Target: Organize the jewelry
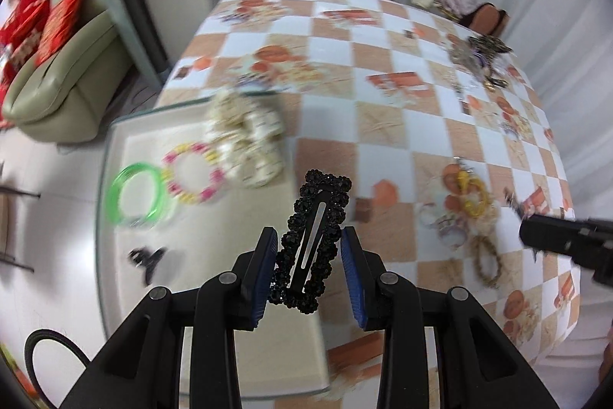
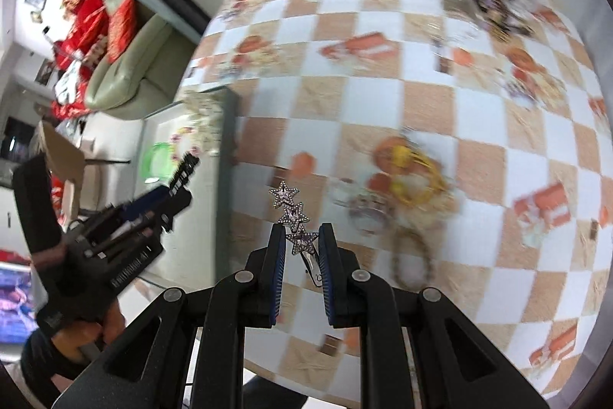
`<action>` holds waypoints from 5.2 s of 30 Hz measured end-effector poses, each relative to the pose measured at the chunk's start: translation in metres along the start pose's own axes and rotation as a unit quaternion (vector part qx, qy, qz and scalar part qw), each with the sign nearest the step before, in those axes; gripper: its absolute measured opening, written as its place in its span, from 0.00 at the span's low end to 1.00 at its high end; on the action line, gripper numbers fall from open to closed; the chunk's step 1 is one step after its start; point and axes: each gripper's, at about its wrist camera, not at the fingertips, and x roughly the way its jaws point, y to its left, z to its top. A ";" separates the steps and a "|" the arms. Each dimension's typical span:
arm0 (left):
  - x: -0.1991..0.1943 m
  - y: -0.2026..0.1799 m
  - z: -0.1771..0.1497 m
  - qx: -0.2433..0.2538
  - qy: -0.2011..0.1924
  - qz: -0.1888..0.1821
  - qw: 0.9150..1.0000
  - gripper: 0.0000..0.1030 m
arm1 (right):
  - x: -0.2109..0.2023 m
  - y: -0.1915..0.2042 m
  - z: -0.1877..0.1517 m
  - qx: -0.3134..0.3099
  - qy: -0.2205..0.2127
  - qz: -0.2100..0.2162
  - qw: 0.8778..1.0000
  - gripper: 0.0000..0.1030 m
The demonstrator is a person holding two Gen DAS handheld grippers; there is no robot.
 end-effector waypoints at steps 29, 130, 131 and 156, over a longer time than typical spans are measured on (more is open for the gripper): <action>0.029 0.140 -0.081 -0.150 0.027 0.086 0.985 0.38 | 0.158 0.179 0.091 -0.133 0.061 0.030 0.989 0.18; 0.137 -0.189 0.044 0.189 0.065 -0.026 0.980 0.91 | 0.062 -0.102 -0.074 0.063 -0.017 -0.130 0.989 0.76; 0.137 -0.190 0.044 0.191 0.063 -0.025 0.979 0.91 | 0.065 -0.101 -0.074 0.058 -0.015 -0.137 0.989 0.71; 0.105 -0.185 0.037 0.182 0.047 -0.083 0.979 0.20 | 0.034 -0.142 -0.081 0.136 -0.040 -0.057 0.988 0.12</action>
